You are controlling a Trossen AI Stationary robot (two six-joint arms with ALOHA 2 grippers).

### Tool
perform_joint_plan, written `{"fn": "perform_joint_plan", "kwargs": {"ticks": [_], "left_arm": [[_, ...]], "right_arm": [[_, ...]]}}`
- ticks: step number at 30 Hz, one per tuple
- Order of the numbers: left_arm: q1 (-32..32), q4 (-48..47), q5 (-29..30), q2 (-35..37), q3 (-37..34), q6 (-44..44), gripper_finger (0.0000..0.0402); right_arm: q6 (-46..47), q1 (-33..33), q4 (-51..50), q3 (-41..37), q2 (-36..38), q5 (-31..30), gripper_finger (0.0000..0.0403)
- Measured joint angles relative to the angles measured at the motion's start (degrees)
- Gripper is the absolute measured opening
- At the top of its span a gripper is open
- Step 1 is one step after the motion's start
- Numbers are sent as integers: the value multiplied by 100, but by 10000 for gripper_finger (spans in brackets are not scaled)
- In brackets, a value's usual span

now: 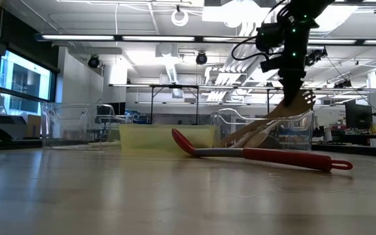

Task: Pick & Place Kitchen Items
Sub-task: Put the brown serving spoon into the right transparent bin

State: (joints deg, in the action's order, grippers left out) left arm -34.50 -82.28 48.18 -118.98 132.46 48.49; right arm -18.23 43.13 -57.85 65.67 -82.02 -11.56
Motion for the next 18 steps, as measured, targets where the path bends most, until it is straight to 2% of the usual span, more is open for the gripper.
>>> {"fn": "perform_joint_plan", "kwargs": {"ticks": [9, 18], "left_arm": [[0, 14, -103, 0, 0, 0, 241], [0, 87, -129, 0, 0, -5, 241]], "right_arm": [[-292, 0, 354, 0, 0, -27, 339], [-400, -2, 512, 0, 0, 297, 339]]}}
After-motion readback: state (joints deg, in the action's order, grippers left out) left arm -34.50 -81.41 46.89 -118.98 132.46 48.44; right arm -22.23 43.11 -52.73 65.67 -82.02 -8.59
